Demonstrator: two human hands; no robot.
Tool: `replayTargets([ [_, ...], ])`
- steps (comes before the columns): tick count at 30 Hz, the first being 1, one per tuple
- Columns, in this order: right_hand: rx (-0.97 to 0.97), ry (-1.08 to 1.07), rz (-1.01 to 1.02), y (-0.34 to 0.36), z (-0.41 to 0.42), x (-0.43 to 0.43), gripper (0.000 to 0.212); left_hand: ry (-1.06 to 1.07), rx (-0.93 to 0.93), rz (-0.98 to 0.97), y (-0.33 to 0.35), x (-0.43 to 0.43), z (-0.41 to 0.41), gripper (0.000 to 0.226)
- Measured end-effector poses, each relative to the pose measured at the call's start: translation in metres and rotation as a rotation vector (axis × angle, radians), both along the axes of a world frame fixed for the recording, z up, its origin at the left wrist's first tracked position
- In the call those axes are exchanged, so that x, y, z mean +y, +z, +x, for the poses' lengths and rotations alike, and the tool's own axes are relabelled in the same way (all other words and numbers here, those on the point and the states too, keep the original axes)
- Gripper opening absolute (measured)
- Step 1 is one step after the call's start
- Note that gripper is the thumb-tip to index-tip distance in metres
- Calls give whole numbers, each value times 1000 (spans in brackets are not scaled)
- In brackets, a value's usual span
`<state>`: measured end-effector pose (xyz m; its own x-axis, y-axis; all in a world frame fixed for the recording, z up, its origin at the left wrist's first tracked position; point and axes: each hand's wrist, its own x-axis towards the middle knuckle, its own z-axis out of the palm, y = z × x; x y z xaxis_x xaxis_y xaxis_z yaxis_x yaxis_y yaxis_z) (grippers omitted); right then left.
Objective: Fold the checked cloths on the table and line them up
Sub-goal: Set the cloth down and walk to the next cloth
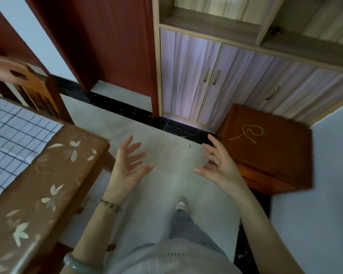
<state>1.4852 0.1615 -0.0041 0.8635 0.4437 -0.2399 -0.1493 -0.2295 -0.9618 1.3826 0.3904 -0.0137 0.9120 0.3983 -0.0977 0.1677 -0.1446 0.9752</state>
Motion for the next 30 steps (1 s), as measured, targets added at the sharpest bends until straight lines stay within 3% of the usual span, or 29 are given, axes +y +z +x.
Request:
replayTargets([
  [14,18,348,8,4,226,125,86,366,-26,-20,-10,72,153,85],
  [19,11,425,-8,1,288,201,95,442,-57,-29,-19,136,197,89],
  [30,-21,613,23,20,401,413,86,610,-115,-10,4,308,293,87],
])
